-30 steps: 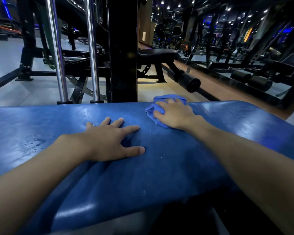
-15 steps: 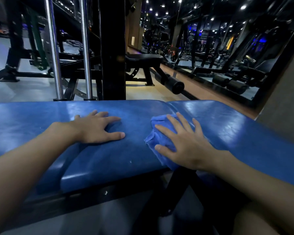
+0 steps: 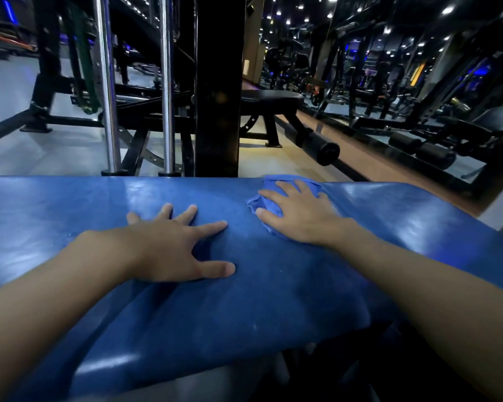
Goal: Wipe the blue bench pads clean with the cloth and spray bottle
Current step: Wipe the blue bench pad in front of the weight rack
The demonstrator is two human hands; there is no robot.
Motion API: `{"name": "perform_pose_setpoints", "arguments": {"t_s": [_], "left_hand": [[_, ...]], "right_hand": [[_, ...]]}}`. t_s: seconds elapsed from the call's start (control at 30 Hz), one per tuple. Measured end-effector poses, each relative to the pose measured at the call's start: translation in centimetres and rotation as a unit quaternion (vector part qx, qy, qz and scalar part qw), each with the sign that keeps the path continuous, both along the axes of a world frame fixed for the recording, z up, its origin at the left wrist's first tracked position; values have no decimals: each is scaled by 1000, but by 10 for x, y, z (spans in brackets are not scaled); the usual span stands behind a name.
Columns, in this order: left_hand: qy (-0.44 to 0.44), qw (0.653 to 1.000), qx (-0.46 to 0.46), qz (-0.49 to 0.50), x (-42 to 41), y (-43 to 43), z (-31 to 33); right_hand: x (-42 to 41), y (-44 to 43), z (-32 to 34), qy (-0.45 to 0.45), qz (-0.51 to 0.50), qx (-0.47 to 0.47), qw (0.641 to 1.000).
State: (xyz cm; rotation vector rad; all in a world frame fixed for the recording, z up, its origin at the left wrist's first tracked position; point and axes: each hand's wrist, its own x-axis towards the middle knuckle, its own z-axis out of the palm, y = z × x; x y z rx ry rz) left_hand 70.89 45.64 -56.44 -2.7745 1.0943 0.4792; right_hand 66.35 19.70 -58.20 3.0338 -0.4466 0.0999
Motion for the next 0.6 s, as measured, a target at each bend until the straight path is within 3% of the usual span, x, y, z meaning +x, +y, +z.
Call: {"name": "perform_pose_setpoints", "arguments": {"t_s": [0.27,0.6], "left_hand": [[-16,1000,4,-10,1,1,-4],[-5,1000,-21,-1,-4,2,0]], "right_hand": [[77,-11,9,2,-19,9,1000],[-12,14,3,-1,6,18,1000]]}}
